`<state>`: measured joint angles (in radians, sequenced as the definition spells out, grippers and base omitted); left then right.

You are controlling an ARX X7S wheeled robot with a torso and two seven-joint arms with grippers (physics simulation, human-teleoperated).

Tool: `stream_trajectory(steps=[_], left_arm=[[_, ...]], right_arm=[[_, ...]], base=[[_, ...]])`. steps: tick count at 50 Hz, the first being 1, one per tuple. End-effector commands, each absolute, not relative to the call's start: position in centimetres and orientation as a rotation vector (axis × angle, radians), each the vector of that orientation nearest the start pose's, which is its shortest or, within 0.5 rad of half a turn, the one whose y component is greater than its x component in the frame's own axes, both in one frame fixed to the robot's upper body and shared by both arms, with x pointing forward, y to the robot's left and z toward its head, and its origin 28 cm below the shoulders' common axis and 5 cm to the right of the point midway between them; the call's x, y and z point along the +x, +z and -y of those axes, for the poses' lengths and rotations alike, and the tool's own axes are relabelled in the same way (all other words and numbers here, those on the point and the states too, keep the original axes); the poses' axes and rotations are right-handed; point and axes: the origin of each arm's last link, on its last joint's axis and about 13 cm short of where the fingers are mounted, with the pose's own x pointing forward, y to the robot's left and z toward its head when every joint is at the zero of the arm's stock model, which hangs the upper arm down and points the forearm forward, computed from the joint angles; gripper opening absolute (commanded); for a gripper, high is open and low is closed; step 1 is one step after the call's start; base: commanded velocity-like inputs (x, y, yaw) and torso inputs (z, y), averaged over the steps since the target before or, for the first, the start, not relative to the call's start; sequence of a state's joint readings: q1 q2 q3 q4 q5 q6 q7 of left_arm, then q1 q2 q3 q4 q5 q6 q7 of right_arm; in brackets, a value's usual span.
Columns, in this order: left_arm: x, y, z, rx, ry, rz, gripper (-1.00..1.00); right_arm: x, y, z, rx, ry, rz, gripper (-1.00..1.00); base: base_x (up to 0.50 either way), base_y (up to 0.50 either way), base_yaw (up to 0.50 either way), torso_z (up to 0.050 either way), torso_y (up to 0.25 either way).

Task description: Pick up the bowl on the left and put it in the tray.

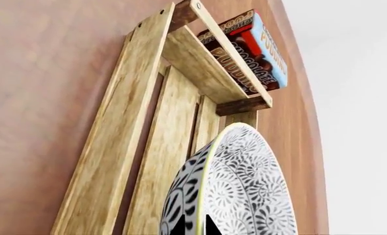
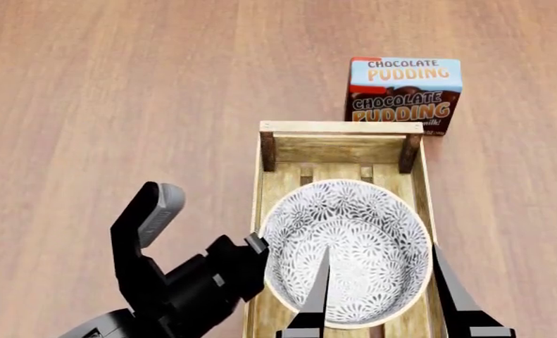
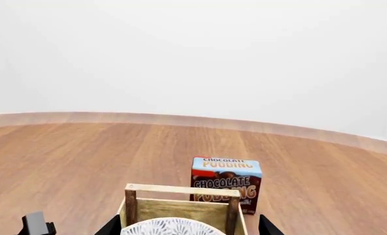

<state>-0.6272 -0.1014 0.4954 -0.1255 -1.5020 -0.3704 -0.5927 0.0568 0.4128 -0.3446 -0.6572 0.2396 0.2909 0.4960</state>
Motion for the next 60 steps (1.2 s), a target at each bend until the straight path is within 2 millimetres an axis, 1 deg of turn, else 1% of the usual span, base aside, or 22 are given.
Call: stream_trajectory(steps=[1,39,60], left_arm=[[29.0,13.9,-9.7,-0.925,-0.382,-0.507,-1.00],[29.4,12.0,-9.6,-0.931,-0.362,-0.543,-1.00],[29.5,12.1,-9.4,-0.917,-0.362,-0.537,-1.00]], right_arm=[[18.8,12.5,9.0,-0.051,0.021,0.315,1.00],[18.8,12.4,9.0,-0.053,0.017,0.314,1.00],[18.9,12.5,9.1,-0.051,0.015,0.315,1.00]], base=[[0.00,0.00,0.00,0.000,0.000],[0.00,0.00,0.00,0.000,0.001],[0.00,0.00,0.00,0.000,0.000]])
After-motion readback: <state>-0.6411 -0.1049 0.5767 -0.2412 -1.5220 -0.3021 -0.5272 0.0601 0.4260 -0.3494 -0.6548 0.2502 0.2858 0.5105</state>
